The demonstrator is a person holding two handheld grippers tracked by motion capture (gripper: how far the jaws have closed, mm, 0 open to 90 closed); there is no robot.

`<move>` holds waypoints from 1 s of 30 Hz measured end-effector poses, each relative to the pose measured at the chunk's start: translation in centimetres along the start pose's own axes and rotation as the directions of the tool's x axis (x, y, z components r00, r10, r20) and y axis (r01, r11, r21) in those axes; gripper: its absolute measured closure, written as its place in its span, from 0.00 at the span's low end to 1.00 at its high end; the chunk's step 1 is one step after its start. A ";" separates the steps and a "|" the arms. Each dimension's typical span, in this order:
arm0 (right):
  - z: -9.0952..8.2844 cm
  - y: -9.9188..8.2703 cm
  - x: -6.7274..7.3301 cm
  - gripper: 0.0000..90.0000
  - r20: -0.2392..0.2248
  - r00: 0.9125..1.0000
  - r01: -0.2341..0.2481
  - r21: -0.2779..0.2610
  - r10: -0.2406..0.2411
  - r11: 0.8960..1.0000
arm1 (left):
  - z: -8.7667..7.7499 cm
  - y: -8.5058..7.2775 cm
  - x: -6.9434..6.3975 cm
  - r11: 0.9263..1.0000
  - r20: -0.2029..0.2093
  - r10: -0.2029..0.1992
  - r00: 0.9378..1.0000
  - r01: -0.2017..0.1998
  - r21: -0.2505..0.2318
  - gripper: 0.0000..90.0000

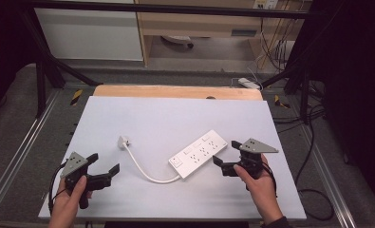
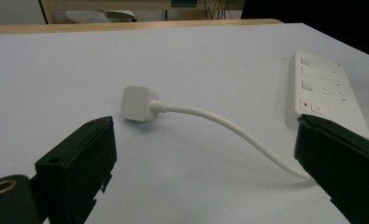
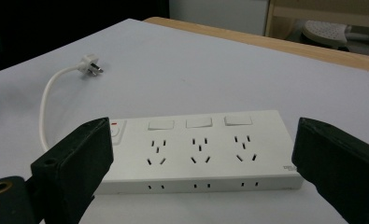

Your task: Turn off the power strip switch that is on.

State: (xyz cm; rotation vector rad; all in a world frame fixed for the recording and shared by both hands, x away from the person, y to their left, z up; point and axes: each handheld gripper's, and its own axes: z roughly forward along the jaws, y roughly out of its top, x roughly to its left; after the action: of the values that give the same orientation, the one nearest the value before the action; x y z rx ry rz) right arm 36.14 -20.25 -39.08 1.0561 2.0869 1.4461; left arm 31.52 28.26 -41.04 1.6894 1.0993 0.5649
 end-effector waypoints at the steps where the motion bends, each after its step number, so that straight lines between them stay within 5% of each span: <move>1: 0.2 0.3 0.2 0.05 -0.008 1.000 0.006 -0.001 -0.006 1.000 | 0.0 0.0 0.0 1.000 0.000 0.002 1.000 -0.002 0.001 0.06; 23: 1.0 3.0 0.1 0.08 0.006 1.000 0.013 -0.031 -0.013 0.999 | 0.1 0.0 0.0 1.000 0.002 0.009 1.000 -0.009 0.009 0.06; 30: 1.0 3.7 -0.2 0.03 0.004 1.000 0.016 -0.021 -0.016 1.000 | 0.1 0.0 -0.1 1.000 0.003 0.009 1.000 -0.009 0.012 0.06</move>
State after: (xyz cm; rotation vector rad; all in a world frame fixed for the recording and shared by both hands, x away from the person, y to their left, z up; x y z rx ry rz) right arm 38.31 -19.10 -36.10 1.0318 2.0686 1.4537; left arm 31.55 28.12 -41.10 1.7057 1.0949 0.5622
